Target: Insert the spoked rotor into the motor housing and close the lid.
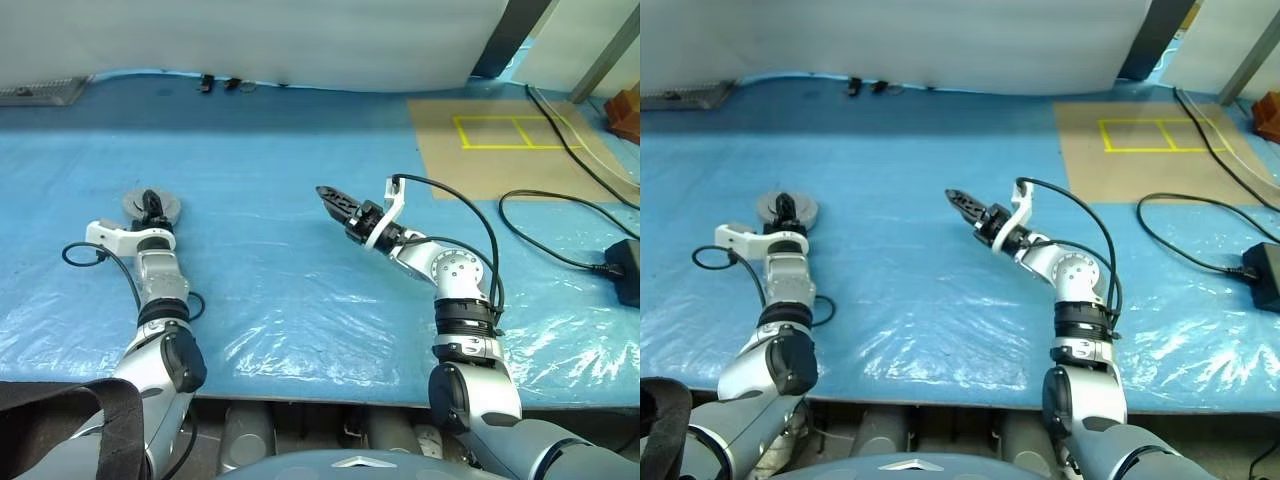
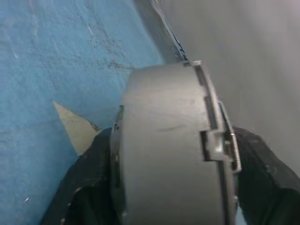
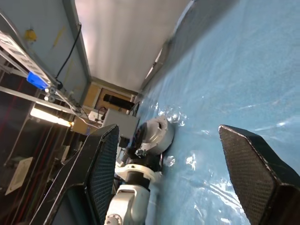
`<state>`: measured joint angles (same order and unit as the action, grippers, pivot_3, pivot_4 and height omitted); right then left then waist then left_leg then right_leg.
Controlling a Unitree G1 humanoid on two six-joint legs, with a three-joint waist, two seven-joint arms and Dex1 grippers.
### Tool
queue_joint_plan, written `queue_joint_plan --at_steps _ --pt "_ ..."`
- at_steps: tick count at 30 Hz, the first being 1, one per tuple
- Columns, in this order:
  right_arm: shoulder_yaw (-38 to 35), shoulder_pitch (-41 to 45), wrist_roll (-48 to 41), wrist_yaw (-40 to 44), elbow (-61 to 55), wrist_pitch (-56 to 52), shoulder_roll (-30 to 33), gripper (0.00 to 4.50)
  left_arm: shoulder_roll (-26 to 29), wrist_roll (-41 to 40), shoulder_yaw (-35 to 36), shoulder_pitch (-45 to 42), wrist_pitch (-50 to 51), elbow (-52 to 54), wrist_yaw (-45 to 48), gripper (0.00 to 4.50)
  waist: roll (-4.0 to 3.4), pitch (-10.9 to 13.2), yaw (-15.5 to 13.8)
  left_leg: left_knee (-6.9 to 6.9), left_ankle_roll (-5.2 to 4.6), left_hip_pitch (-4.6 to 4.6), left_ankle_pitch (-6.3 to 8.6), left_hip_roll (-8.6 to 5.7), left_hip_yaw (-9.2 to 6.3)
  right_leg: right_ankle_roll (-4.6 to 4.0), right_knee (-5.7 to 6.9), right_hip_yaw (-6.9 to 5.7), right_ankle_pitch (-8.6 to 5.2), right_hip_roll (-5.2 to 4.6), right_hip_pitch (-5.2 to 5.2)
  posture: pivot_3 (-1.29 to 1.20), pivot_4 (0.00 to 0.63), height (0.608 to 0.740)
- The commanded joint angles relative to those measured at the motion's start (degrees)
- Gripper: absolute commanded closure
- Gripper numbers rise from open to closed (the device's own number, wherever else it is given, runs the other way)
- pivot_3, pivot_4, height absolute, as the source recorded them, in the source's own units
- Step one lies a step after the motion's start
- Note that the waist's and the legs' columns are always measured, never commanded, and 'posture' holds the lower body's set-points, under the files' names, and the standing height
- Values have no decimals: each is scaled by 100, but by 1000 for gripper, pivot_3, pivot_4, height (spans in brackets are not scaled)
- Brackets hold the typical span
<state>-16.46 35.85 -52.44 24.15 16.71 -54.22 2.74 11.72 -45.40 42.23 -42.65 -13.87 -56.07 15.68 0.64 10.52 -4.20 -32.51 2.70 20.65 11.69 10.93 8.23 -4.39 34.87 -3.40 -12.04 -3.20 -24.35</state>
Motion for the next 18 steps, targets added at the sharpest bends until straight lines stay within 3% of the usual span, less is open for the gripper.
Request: queue_joint_plan --at_steps 1,9,18 --pt "193 -41 185 190 -246 123 106 941 192 187 117 42 -571 99 -275 37 0 0 19 0 0 0 0 0 0 0 0 1 0 0 0 0 150 740" --pt "658 -113 762 442 -317 457 244 941 366 739 -183 166 -1052 213 -381 37 4 -2 -4 0 1 2 1 0 -1 2 -2 0 1 0 0 0 150 740" --pt "1279 -316 2256 388 -459 2349 297 941 292 1414 -1457 564 -641 1414 1005 37 5 -2 -27 -5 2 -10 1 9 -1 6 0 0 3 -12 0 0 150 740"
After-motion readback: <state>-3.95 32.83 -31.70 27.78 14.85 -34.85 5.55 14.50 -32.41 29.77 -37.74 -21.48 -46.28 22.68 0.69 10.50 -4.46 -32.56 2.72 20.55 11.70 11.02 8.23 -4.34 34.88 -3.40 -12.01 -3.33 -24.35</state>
